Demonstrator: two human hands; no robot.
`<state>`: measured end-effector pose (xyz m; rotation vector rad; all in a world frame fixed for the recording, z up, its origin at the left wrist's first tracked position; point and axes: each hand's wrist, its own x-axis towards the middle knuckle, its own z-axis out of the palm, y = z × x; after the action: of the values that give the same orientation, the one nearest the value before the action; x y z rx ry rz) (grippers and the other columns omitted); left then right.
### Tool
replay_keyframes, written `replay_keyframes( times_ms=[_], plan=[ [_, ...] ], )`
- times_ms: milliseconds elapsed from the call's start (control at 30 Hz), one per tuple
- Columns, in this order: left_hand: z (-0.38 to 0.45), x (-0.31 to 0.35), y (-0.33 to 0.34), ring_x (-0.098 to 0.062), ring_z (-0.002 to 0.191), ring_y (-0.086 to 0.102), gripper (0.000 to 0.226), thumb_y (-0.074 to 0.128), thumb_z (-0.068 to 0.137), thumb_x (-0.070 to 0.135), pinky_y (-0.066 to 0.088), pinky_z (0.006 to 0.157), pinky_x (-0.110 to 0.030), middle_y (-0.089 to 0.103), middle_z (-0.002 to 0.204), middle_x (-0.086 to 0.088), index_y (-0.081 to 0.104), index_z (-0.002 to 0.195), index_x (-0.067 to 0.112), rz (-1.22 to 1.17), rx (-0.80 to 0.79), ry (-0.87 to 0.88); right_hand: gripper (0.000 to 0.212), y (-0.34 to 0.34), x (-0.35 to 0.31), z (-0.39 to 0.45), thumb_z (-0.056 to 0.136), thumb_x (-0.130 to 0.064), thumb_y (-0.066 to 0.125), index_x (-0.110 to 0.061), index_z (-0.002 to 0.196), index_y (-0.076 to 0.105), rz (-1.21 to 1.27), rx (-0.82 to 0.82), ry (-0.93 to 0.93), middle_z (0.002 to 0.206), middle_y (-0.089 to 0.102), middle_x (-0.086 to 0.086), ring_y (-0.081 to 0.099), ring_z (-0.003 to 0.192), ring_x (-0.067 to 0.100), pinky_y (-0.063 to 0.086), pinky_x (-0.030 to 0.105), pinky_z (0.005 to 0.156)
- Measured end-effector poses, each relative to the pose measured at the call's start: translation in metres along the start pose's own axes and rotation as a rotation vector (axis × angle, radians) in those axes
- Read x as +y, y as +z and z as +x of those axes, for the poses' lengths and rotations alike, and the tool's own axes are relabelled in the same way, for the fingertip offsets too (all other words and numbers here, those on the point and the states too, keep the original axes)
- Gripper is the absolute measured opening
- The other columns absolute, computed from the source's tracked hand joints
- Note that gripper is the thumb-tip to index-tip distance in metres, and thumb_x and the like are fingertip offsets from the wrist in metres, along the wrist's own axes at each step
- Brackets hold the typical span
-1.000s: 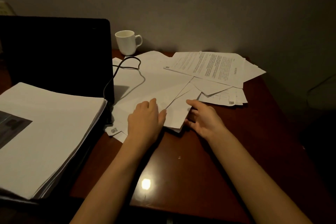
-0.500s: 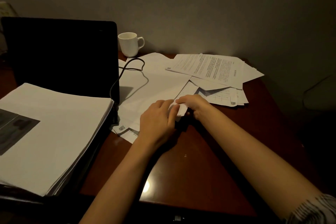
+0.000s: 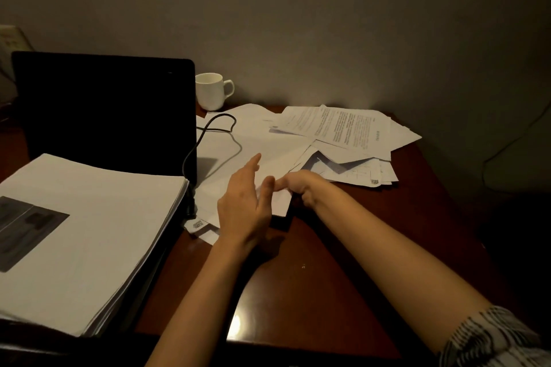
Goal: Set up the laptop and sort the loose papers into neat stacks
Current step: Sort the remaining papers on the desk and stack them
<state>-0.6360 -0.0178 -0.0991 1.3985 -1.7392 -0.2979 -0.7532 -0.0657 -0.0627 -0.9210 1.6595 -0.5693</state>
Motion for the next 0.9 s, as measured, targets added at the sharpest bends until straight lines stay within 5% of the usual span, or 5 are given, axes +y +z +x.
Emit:
replay_keyframes(
  times_ms=[233,333,500,600,900],
  plan=[
    [-0.005,0.0,-0.007,-0.021,0.097,0.061,0.055,0.026,0.093,0.046,0.039,0.076,-0.027,0.067,0.108,-0.004,0.066,0.113,0.014,0.005,0.115,0.157,0.029,0.0,0.011,-0.011,0.081,-0.01,0.07,0.002,0.104,0.058,0.04,0.047,-0.082,0.078,0.056,0.006,0.053,0.068,0.018,0.039,0.024,0.05],
    [-0.006,0.001,-0.01,-0.017,0.097,0.059,0.051,0.027,0.094,0.041,0.038,0.076,-0.024,0.067,0.106,-0.003,0.068,0.109,0.013,-0.017,0.163,0.17,0.033,0.002,0.014,-0.006,0.077,-0.007,0.072,0.005,0.104,0.056,0.114,0.106,-0.098,0.089,0.064,0.012,0.062,0.078,0.025,0.05,0.029,0.062],
    [0.014,-0.019,-0.005,-0.02,0.119,0.052,0.055,0.033,0.091,0.046,0.044,0.102,-0.04,0.058,0.129,-0.006,0.056,0.128,0.012,-0.305,0.081,-0.245,0.036,-0.033,0.026,0.003,0.075,-0.002,0.073,0.004,0.108,0.059,0.259,0.21,-0.13,0.102,0.064,0.01,0.061,0.084,0.025,0.05,0.028,0.067],
    [0.024,-0.025,-0.003,-0.024,0.126,0.048,0.05,0.038,0.098,0.04,0.037,0.107,-0.036,0.051,0.138,-0.01,0.049,0.136,0.009,-0.251,0.021,-0.368,0.025,-0.062,0.042,-0.003,0.067,-0.013,0.08,-0.008,0.087,0.067,0.092,0.098,-0.072,0.113,0.065,0.007,0.058,0.107,0.027,0.042,0.039,0.099],
    [-0.004,-0.009,0.004,-0.021,0.13,0.04,0.051,0.044,0.095,0.05,0.034,0.103,-0.034,0.048,0.14,-0.003,0.051,0.133,0.017,0.202,-0.33,-0.003,0.007,-0.086,0.074,-0.051,0.081,-0.004,0.06,-0.009,0.081,0.064,-0.004,-0.052,-0.032,0.087,0.068,0.005,0.062,0.089,0.023,0.044,0.034,0.091]
  ],
)
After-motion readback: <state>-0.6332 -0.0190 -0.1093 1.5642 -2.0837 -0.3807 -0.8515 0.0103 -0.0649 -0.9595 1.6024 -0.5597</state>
